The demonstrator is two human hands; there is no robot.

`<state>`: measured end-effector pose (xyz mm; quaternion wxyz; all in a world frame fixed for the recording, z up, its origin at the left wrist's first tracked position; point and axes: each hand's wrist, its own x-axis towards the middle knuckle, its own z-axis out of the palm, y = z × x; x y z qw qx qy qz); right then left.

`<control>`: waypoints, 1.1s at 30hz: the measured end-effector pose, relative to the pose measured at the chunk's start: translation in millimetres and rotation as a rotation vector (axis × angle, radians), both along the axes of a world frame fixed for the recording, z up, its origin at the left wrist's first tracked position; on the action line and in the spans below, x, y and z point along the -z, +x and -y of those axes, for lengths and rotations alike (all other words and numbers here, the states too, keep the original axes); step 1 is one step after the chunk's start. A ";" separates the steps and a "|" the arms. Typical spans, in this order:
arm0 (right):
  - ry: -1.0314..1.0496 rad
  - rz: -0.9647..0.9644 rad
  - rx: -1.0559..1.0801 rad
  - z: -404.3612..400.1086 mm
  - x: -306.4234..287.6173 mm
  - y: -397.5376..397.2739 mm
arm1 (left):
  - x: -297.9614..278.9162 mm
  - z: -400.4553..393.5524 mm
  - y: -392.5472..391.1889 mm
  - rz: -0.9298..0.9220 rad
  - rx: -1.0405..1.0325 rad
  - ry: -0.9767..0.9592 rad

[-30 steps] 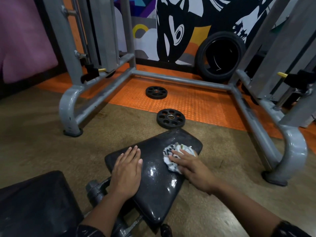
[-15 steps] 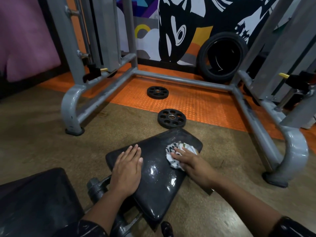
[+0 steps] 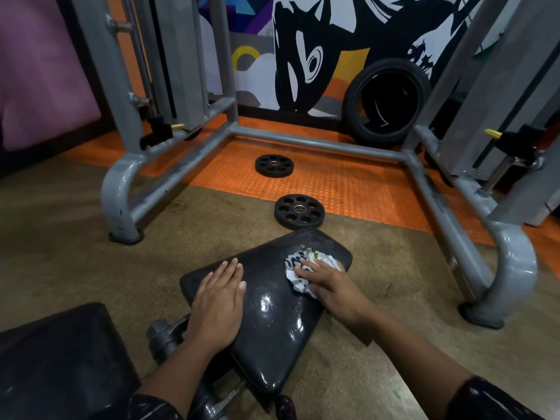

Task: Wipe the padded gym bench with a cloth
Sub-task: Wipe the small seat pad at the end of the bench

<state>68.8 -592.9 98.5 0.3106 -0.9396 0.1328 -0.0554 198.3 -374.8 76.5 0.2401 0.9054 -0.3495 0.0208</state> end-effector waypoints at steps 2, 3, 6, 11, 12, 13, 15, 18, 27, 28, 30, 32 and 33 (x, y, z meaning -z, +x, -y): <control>0.022 0.012 0.125 9.6 -1.2 8.8 | -0.2 0.3 -0.4 0.004 0.005 0.007; -0.011 -0.004 0.198 11.7 -3.5 17.3 | -0.2 0.3 -1.0 0.003 0.006 0.010; -0.109 -0.111 0.282 7.1 -13.4 48.9 | 0.7 0.2 0.2 0.003 0.003 0.007; -0.175 -0.064 0.010 -25.7 -13.1 27.2 | 0.8 0.4 1.3 0.006 0.004 -0.010; -0.151 -0.026 -0.037 -26.3 -8.9 13.6 | 0.1 0.5 1.6 0.004 0.009 -0.012; -0.125 0.002 -0.065 -21.2 -3.6 2.2 | 0.1 0.0 1.2 0.001 0.011 -0.016; -0.064 -0.010 -0.008 -1.8 -0.8 -5.1 | 0.3 -0.6 1.0 -0.003 0.010 -0.026; -0.072 -0.078 0.214 22.3 -5.2 21.9 | 0.7 -1.3 -0.7 -0.005 0.014 -0.013; -0.171 0.030 -0.230 -51.1 -10.2 -10.9 | -3.7 -1.4 -0.9 0.002 0.023 0.015; -0.146 0.034 -0.243 -43.6 -4.5 -25.6 | -4.7 -1.0 -1.2 0.006 0.025 0.021; -0.099 0.040 -0.131 -16.8 1.5 -32.9 | -6.3 -0.7 -3.1 0.015 0.038 0.029; -0.100 0.039 0.084 7.3 0.4 -14.0 | -8.2 -0.3 -6.6 0.053 0.045 0.074; -0.118 0.017 0.177 9.4 -4.3 -1.4 | -9.4 -0.2 -8.0 0.101 0.030 0.096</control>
